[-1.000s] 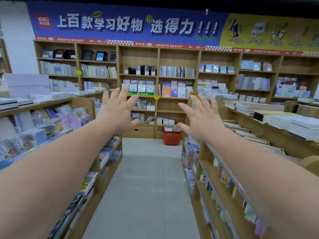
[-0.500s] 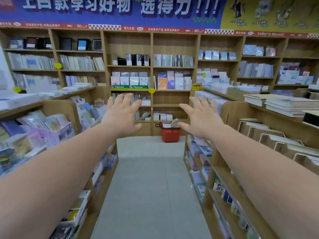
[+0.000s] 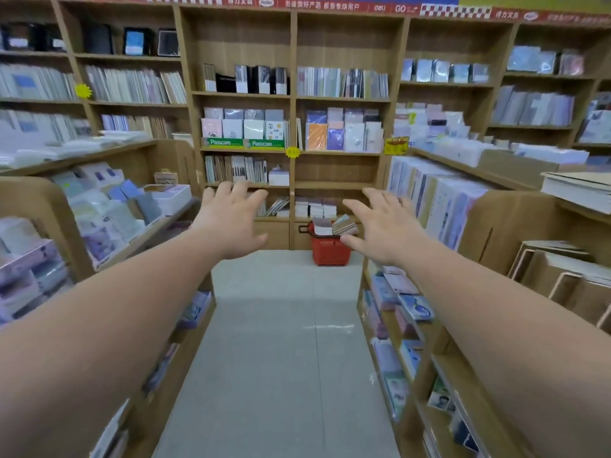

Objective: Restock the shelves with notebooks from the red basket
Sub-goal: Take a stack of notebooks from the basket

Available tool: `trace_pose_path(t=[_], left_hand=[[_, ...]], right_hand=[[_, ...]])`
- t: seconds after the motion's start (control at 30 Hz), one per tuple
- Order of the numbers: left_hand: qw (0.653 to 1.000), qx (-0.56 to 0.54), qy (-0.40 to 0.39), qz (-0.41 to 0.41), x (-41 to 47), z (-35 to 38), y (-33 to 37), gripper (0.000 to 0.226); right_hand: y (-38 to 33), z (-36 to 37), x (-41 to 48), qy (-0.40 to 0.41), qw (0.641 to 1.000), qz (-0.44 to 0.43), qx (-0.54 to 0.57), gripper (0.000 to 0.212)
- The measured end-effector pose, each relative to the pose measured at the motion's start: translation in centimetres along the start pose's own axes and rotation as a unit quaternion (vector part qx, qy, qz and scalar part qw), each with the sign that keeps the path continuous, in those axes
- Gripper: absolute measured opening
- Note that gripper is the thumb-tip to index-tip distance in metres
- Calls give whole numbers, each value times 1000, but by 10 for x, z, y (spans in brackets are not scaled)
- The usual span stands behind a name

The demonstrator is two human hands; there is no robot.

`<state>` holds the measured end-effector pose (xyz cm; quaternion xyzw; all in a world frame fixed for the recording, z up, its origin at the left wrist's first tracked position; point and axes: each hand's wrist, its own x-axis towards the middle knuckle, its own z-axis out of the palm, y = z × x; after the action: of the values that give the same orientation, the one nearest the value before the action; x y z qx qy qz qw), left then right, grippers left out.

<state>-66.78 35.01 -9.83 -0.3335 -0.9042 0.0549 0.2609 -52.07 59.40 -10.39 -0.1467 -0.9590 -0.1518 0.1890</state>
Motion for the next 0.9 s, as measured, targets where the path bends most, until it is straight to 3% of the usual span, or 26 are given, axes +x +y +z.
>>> trace_pose_path(t=[0.3, 0.9], left_hand=[[999, -22, -30, -6, 174, 118, 21, 86], [992, -72, -99, 12, 595, 385, -43, 87]], right_hand=[[57, 120, 167, -46, 999, -1, 22, 73], [102, 360, 565, -113, 992, 47, 38, 73]])
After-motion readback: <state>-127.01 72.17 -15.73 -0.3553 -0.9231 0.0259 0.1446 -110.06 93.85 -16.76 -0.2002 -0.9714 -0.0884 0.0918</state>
